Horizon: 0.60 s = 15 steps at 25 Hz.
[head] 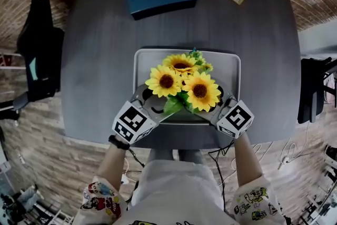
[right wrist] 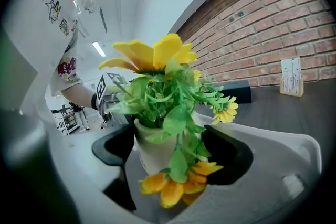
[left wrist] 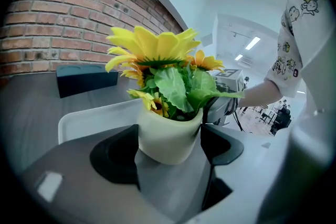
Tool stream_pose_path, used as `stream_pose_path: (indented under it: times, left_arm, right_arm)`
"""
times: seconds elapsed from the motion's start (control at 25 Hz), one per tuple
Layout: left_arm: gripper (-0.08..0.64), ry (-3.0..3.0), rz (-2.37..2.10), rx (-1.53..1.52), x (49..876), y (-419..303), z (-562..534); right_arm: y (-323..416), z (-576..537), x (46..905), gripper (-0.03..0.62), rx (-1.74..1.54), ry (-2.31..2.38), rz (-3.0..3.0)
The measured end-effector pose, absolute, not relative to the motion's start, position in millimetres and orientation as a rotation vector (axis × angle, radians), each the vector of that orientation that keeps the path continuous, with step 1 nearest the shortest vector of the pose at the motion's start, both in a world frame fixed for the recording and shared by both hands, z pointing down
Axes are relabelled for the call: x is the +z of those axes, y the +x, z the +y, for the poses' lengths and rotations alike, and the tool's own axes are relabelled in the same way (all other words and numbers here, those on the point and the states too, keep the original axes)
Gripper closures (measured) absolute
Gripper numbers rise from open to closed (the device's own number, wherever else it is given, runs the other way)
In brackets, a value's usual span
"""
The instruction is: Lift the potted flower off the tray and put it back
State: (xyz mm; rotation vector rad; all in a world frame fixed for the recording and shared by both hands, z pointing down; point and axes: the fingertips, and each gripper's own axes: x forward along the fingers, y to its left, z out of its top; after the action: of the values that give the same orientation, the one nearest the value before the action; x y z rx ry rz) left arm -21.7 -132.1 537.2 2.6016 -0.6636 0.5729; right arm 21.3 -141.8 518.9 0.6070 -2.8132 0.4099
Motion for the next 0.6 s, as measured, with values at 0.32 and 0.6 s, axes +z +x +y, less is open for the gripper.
stream_pose_path:
  times: [0.32, 0.6]
  left_arm:
    - [0.172, 2.688, -0.712, 0.582, 541, -27, -139]
    - [0.17, 2.727, -0.728, 0.599, 547, -27, -143]
  right_arm:
    - [17, -145, 529, 0.179, 0.4, 0.605, -2.815]
    - [17, -148, 535, 0.179, 0.381, 0.6, -2.794]
